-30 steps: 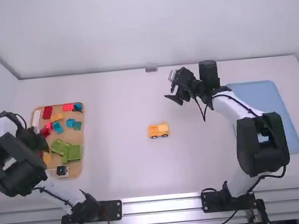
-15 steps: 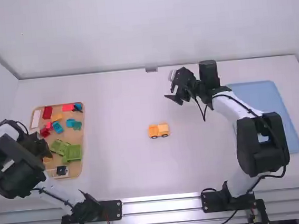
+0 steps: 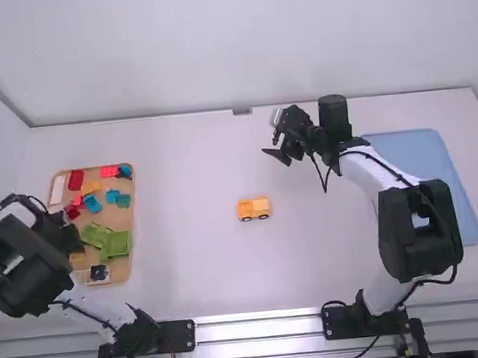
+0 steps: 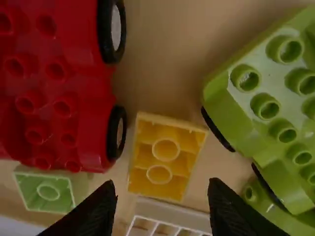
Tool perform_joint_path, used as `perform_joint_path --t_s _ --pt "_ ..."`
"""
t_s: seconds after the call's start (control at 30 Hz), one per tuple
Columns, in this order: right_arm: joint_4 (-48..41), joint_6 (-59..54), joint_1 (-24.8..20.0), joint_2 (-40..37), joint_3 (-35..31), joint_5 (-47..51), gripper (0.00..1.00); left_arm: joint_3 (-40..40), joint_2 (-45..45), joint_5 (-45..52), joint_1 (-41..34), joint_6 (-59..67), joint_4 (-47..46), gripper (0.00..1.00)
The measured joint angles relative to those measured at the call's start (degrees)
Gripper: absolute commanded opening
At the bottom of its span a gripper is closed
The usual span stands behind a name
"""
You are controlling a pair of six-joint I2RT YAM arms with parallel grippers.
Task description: Assemble lego blocks to make yellow taxi
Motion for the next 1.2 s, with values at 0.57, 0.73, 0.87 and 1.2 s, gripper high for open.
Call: perform_joint_path --t_s 0.57,0.73,0.87,1.2 --pt "-0.1 0.0 0.0 0.0 0.0 0.0 0.99 -4.1 0.0 0.0 0.0 0.4 6.3 0.48" --pt "-0.1 0.0 0.0 0.0 0.0 0.0 0.98 -4.2 0.0 0.2 0.0 0.4 6.8 0.48" --pt "-0.1 0.0 0.0 0.0 0.0 0.0 0.98 -4.5 0.0 0.2 0.0 0.6 8.8 0.48" --pt "1.1 0.6 0.0 0.0 0.0 0.0 0.98 -6.5 0.0 0.7 0.0 1.7 10.6 0.41"
